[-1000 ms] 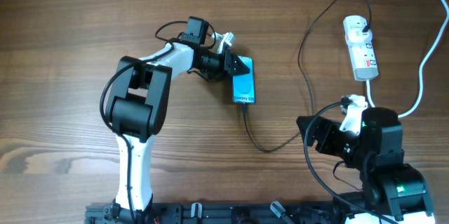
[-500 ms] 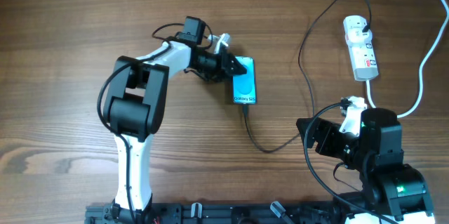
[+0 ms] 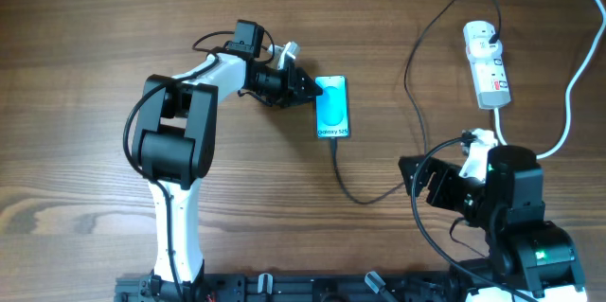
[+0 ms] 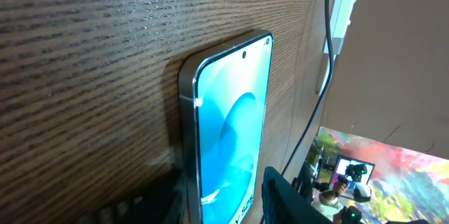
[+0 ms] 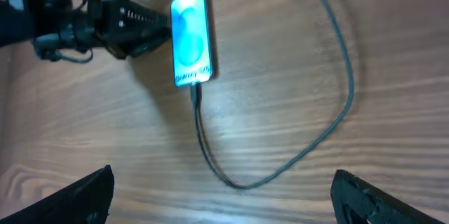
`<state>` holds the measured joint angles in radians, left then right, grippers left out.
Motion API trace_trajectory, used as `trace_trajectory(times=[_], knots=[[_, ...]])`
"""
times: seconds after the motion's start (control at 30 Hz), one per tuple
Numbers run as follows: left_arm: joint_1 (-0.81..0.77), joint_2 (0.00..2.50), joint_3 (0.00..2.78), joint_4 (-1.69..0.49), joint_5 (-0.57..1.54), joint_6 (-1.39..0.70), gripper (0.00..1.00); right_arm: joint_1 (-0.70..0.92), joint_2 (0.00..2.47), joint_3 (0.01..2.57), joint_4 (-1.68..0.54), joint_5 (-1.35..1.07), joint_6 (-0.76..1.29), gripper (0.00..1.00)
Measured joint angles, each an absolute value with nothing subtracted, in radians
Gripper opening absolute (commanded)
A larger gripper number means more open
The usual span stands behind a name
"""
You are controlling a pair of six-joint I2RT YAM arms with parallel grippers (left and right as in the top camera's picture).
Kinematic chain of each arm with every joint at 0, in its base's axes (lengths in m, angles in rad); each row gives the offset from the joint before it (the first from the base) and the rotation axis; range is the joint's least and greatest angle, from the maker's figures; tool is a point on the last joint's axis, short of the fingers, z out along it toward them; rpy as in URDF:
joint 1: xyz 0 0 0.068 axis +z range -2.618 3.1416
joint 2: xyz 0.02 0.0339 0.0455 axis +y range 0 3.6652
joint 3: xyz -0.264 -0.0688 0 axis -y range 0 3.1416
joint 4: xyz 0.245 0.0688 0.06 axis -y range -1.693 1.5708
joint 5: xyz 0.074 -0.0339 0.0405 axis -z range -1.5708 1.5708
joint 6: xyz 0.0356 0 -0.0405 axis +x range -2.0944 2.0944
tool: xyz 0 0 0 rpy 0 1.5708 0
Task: Plug charger to phone and switch on socket
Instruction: 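Open the left gripper and lift it off the phone, then move the right gripper over the white power strip's switch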
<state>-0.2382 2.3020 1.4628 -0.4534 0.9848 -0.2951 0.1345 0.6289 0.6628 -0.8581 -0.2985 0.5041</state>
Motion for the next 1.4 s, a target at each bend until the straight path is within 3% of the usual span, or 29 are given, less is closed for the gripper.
trace_trajectory(times=[0.03,0.13,0.17,0.33,0.43,0.53,0.8,1.17,1.2,1.3,1.33,1.4], knots=[[-0.238,2.302,1.463,-0.453,0.986,-0.295,0.38,0.134,0.629,0.663,-0.849,-0.286,0.504,0.99],[-0.234,2.300,1.464,-0.469,0.988,-0.299,0.30,0.134,0.629,0.662,-0.797,-0.241,0.514,0.69],[-0.229,2.300,1.465,-0.486,0.987,-0.301,0.28,0.134,0.629,0.662,-0.787,-0.226,0.525,0.66],[-0.160,2.300,1.460,-0.601,0.982,-0.301,0.16,0.134,0.649,0.662,-0.778,-0.104,0.700,0.23],[-0.122,2.288,1.456,-0.683,0.956,-0.289,0.10,0.134,0.700,0.662,-0.778,-0.043,0.785,0.06],[-0.089,2.236,1.438,-0.799,0.877,-0.244,0.04,0.134,0.797,0.663,-0.777,0.038,0.892,0.04],[-0.084,1.760,1.423,-1.074,0.572,-0.162,0.04,0.106,1.057,0.662,-0.660,0.166,1.011,0.05],[-0.186,1.278,1.424,-1.249,0.260,-0.154,0.05,-0.289,1.111,0.683,-0.443,0.181,0.808,0.04],[-0.186,1.232,1.424,-1.262,0.241,-0.154,0.08,-0.301,1.121,0.684,-0.420,0.180,0.791,0.04],[-0.187,1.102,1.404,-1.301,0.144,-0.175,0.56,-0.314,1.188,0.688,-0.351,0.180,0.759,0.04],[-0.187,1.053,1.396,-1.314,0.105,-0.194,1.00,-0.314,1.219,0.688,-0.313,0.178,0.754,0.05],[-0.188,0.966,1.387,-1.354,0.036,-0.226,1.00,-0.314,1.273,0.690,-0.252,0.171,0.752,0.04]])
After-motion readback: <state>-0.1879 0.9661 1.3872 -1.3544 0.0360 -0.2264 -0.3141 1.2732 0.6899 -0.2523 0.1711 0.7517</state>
